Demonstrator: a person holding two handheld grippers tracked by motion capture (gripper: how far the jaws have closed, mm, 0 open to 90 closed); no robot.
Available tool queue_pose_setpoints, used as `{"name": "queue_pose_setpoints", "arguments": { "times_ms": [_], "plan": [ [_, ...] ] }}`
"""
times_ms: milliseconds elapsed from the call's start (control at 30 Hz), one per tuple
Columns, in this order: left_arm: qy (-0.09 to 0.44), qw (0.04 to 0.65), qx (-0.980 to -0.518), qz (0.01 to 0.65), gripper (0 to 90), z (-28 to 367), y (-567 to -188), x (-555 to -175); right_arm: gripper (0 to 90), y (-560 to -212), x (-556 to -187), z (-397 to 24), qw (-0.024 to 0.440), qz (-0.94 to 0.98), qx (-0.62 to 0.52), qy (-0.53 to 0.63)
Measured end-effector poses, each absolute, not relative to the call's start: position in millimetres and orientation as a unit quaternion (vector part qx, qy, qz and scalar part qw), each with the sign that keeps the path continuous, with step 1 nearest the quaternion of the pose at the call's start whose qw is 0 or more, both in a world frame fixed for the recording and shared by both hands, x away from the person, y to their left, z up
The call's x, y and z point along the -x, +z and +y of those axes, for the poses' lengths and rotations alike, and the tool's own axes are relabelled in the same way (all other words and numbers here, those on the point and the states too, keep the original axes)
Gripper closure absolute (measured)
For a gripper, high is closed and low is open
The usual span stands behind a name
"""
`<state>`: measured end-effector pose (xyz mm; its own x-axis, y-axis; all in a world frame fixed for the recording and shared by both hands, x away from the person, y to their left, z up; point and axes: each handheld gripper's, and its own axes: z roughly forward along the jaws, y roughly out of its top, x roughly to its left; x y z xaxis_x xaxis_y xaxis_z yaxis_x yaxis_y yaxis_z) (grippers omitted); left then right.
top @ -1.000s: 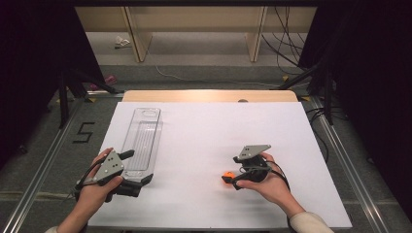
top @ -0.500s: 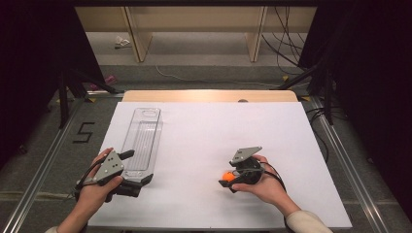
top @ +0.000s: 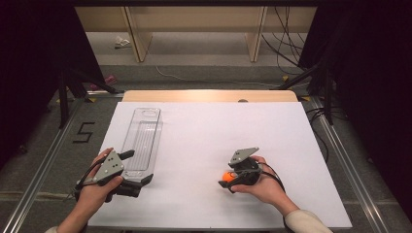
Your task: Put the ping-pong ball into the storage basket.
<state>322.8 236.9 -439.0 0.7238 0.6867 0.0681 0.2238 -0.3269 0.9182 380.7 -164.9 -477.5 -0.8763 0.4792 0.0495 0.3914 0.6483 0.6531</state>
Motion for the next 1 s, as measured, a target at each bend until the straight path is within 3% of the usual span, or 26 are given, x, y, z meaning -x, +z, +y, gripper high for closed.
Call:
{"name": "queue_pose_setpoints", "arguments": {
  "times_ms": [1000],
  "plan": [
    [0.23, 0.502, -0.781, 0.292, 0.0, 237.0, -439.0, -322.9, 47.2, -478.8, -378.9, -161.8, 0.061, 0.918, -0.229, 0.319]
  ]
}}
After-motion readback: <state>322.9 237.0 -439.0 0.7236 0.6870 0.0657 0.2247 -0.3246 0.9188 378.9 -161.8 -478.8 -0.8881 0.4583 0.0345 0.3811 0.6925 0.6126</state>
